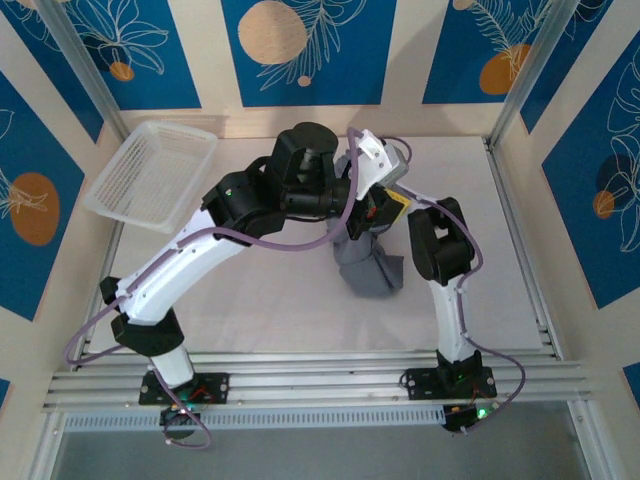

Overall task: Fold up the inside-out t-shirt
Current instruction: Turn the T-shirt inside out at the center of the table.

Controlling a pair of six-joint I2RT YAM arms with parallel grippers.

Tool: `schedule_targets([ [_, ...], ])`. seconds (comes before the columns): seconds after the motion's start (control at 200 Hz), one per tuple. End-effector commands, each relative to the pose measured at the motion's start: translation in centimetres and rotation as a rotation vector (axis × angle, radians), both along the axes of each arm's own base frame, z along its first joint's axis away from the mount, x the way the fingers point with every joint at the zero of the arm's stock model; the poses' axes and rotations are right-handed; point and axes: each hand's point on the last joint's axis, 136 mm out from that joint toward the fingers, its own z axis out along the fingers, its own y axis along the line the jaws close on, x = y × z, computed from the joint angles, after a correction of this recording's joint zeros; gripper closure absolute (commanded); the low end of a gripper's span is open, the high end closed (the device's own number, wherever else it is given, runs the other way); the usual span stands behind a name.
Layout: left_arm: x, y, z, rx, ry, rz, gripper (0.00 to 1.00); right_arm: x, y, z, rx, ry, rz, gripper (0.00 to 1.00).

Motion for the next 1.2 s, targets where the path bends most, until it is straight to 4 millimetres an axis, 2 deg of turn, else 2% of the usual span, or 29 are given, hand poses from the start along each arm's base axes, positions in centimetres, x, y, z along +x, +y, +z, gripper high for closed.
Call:
schedule_targets([
  [0.0, -5.8, 1.5, 8.1, -0.221, -0.144, -0.167, 1.00, -2.0, -3.1, -4.6, -0.187, 0.139, -0.008, 0.03],
  [0.07, -5.8, 1.9, 8.2, -0.216, -0.154, -0.154, 1.00, -1.8, -2.6, -4.8, -0.190, 0.137, 0.015, 0.11],
  [0.095, -5.6, 2.0, 8.2, -0.212, -0.159, -0.145, 1.00, -1.7, -2.5, -4.8, -0.191, 0.137, 0.017, 0.16],
  [0.205, -4.3, 2.5, 7.8, -0.188, -0.179, -0.063, 1.00, -1.5, -2.0, -4.4, -0.141, 0.144, 0.018, 0.59],
  [0.26, -3.0, 2.6, 7.1, -0.167, -0.193, 0.004, 1.00, -1.3, -1.4, -3.2, -0.064, 0.128, 0.015, 0.78],
  [0.31, -1.6, 2.7, 6.5, -0.148, -0.196, 0.069, 1.00, -1.3, -0.6, -1.7, 0.020, 0.103, 0.018, 0.89],
  [0.36, 0.6, 3.1, 5.6, -0.124, -0.179, 0.166, 1.00, -1.3, 0.5, 0.6, 0.117, 0.068, 0.021, 1.00],
  [0.41, 3.6, 4.0, 4.6, -0.102, -0.138, 0.285, 1.00, -1.6, 1.5, 3.0, 0.218, 0.032, 0.031, 1.00],
  [0.45, 6.8, 5.3, 3.4, -0.085, -0.081, 0.415, 1.00, -2.1, 2.3, 5.1, 0.305, 0.002, 0.042, 1.00],
  [0.535, 14.1, 9.9, -0.6, -0.045, 0.070, 0.694, 1.00, -4.2, 4.1, 9.3, 0.495, -0.053, 0.094, 1.00],
  [0.595, 18.1, 12.9, -3.8, -0.027, 0.149, 0.813, 1.00, -6.4, 5.1, 11.4, 0.598, -0.075, 0.138, 1.00],
  [0.68, 22.5, 16.3, -8.2, 0.022, 0.164, 0.928, 1.00, -10.0, 5.8, 13.6, 0.694, -0.097, 0.198, 1.00],
  [0.785, 26.8, 20.1, -15.1, 0.172, 0.223, 1.073, 1.00, -13.6, 6.1, 16.9, 0.783, -0.173, 0.257, 1.00],
  [0.885, 28.1, 21.9, -22.0, 0.279, 0.344, 1.128, 1.00, -14.8, 4.8, 20.8, 0.821, -0.292, 0.236, 1.00],
  [0.955, 27.4, 22.0, -26.4, 0.305, 0.425, 1.125, 1.00, -14.9, 3.6, 23.9, 0.841, -0.389, 0.215, 1.00],
  [1.02, 26.3, 22.0, -29.7, 0.303, 0.492, 1.121, 0.99, -14.9, 2.8, 26.5, 0.869, -0.462, 0.203, 1.00],
  [1.055, 25.6, 22.3, -31.3, 0.310, 0.524, 1.129, 0.90, -14.8, 2.5, 27.7, 0.886, -0.498, 0.203, 1.00],
  [1.11, 24.7, 22.8, -32.9, 0.316, 0.557, 1.146, 0.68, -14.7, 2.4, 29.3, 0.918, -0.538, 0.210, 1.00],
  [1.16, 24.2, 22.9, -33.2, 0.297, 0.565, 1.140, 0.48, -14.6, 2.4, 30.3, 0.937, -0.561, 0.224, 1.00],
  [1.195, 23.8, 22.8, -32.7, 0.277, 0.557, 1.126, 0.39, -14.5, 2.6, 30.6, 0.944, -0.570, 0.237, 1.00],
])
